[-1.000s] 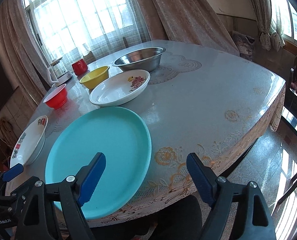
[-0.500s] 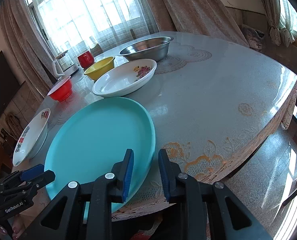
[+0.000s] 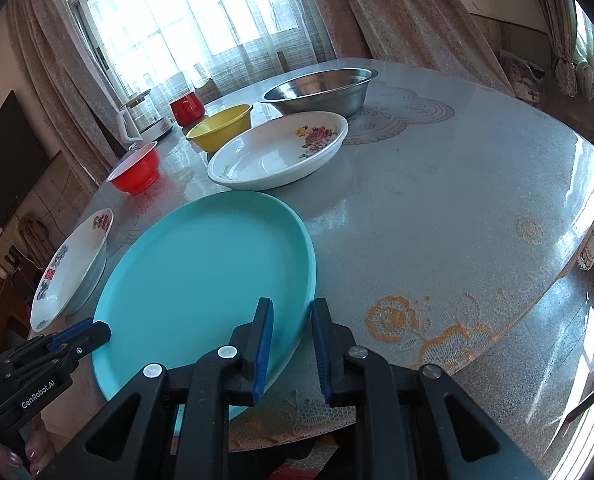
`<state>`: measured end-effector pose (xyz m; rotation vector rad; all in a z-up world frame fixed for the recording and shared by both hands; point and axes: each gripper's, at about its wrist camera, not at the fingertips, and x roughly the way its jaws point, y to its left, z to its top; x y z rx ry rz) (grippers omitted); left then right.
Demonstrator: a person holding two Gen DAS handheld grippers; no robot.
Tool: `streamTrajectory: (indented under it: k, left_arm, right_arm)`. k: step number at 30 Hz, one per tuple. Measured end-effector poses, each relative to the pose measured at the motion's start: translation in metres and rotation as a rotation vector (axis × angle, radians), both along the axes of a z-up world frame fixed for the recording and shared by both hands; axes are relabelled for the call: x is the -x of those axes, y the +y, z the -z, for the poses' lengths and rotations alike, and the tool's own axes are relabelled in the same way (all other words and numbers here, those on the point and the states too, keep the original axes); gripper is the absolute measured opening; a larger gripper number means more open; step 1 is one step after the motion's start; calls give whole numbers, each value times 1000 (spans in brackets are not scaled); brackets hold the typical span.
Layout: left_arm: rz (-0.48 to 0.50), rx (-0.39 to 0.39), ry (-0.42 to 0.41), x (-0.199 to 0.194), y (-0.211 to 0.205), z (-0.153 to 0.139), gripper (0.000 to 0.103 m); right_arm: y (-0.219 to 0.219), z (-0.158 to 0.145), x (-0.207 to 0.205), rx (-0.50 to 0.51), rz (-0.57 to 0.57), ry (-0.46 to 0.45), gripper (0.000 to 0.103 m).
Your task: Organize plates and bowls
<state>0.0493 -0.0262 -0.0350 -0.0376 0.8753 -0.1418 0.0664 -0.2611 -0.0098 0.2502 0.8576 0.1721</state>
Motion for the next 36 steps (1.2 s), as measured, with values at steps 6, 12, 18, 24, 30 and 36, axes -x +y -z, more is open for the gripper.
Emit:
streamTrajectory:
  k: [6, 12, 18, 24, 30, 36]
  left_arm:
    - [-20, -15, -16, -3, 3, 1, 21]
    - [-43, -21, -30, -12, 2, 2, 21]
    - [-40, -45, -49, -17, -5, 4, 21]
    - [-43, -60, -80, -17, -9, 5, 21]
    - [-41, -13, -85, -7, 0, -3, 29]
    - [-21, 44, -100, 10, 11, -14, 40]
  right_arm:
    - [7, 1, -10, -2, -8, -9, 20]
    - [9, 3, -23, -10, -2, -12, 16]
    - [4, 5, -30, -44, 15, -6, 13]
    - [4, 6, -31, -34, 39, -12, 13]
    - [3, 4, -23, -44, 61, -18, 30]
    - [-5, 1, -13, -52, 100, -11, 34]
